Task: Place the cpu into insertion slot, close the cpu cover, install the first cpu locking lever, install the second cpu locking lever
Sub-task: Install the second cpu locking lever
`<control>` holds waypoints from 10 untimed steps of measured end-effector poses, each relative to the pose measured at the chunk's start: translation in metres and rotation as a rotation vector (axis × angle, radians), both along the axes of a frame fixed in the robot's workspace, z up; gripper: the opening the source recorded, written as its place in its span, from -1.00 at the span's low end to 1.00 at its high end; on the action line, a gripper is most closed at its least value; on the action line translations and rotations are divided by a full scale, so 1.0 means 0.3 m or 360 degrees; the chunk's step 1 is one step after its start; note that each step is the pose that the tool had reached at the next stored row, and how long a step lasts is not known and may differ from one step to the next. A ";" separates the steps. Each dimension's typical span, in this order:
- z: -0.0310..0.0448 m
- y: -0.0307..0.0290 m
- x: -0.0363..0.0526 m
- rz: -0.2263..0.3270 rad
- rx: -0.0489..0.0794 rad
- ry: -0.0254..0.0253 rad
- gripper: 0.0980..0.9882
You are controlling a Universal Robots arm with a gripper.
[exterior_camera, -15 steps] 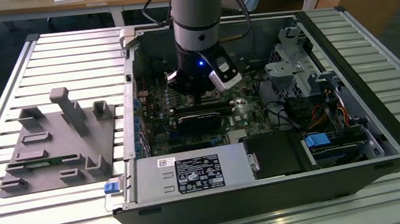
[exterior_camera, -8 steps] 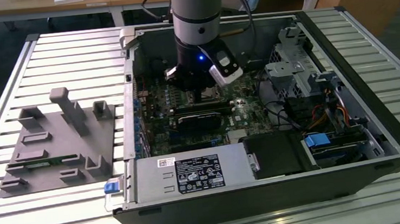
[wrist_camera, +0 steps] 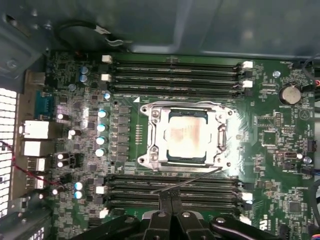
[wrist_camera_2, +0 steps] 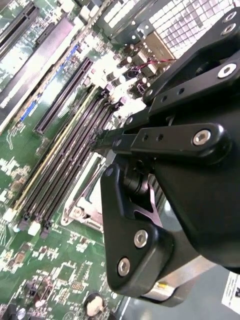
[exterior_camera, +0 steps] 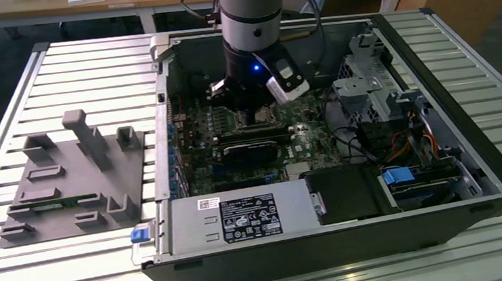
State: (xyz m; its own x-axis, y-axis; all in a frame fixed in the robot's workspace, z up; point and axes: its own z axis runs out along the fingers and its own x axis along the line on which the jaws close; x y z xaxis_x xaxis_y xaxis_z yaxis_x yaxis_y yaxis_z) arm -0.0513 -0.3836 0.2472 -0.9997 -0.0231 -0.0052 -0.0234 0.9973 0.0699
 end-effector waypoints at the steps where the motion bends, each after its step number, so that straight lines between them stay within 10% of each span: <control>1: 0.000 0.001 0.007 0.0000 0.0000 0.00042 -0.98; 10: -0.018 0.002 0.005 0.0000 0.0000 0.00232 -0.98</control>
